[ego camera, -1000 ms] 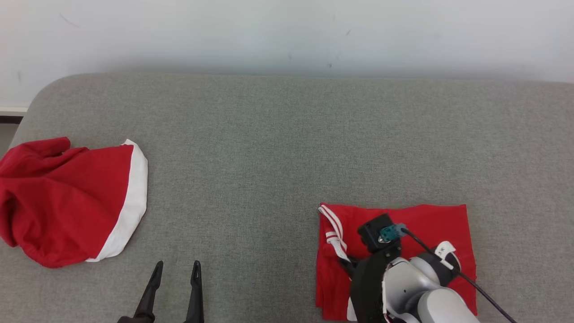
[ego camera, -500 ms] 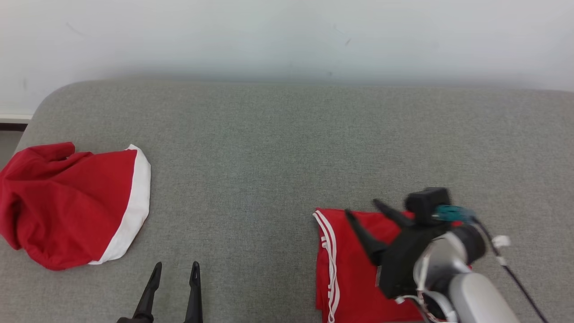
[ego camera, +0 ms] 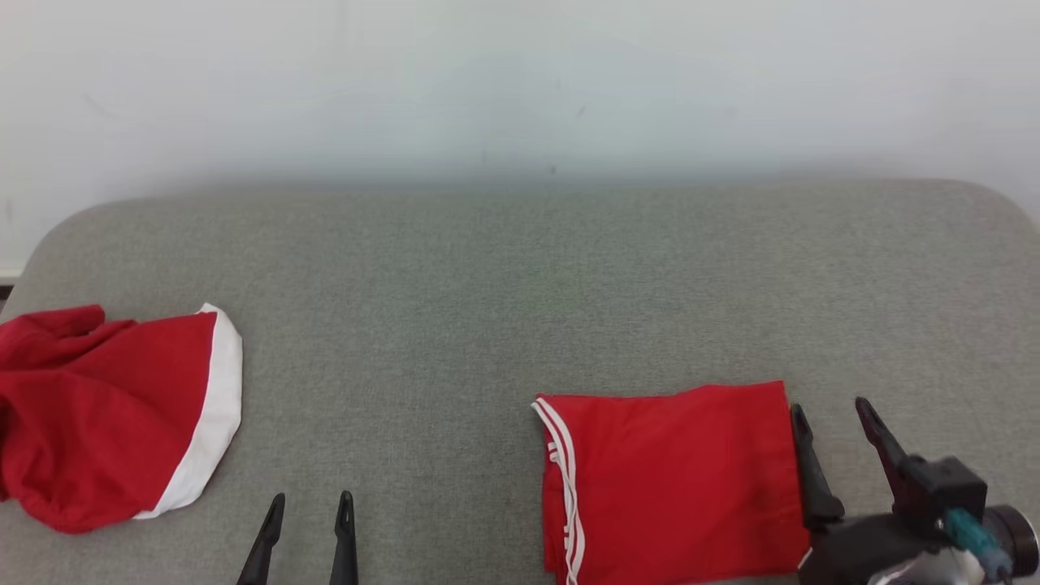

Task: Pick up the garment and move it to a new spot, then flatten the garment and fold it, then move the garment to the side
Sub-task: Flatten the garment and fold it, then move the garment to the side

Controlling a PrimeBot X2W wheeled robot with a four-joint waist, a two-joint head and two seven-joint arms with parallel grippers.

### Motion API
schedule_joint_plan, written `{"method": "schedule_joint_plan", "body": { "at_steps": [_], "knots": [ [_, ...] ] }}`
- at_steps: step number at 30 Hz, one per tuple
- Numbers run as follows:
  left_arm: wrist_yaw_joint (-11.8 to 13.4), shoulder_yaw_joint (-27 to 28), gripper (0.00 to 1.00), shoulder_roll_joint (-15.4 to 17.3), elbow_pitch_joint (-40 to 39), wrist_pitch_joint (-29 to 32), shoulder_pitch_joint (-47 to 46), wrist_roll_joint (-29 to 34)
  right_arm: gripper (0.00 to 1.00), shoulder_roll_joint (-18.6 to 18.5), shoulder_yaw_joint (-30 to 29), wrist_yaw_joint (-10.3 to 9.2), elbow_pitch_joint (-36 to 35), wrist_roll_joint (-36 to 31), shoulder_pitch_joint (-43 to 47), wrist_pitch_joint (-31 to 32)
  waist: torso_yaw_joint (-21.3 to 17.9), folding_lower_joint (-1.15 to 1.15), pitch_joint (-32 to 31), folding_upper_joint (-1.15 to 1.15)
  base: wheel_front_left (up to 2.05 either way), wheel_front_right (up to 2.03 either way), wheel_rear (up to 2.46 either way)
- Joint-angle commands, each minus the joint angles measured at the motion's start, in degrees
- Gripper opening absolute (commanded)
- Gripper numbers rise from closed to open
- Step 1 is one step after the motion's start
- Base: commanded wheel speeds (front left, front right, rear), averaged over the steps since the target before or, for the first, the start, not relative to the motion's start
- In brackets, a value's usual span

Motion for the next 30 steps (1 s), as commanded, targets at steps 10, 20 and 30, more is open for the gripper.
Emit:
{"method": "schedule_joint_plan", "body": {
  "at_steps": [10, 20, 30],
  "knots": [
    [0.2, 3.4, 1.0, 0.0, 0.3, -0.2, 2.2, -0.8, 1.0, 2.4, 0.1, -0.14, 8.1, -4.4, 4.0, -14.4, -3.7, 0.0, -3.5, 0.0, 0.0, 0.0, 0.0],
    [-0.2, 6.7, 1.0, -0.1, 1.6, -0.2, 3.6, -1.7, 1.0, 2.0, 2.0, -0.14, 11.0, -4.2, 3.9, -16.2, -3.6, 0.0, -4.5, 0.0, 0.0, 0.0, 0.0],
    [-0.3, 5.7, 1.0, 0.0, 1.6, -0.2, 3.6, -1.6, 1.0, 0.6, 1.2, -0.14, 9.5, -4.1, 2.4, -14.9, -3.0, 0.0, -4.3, 0.0, 0.0, 0.0, 0.0]
  ]
}}
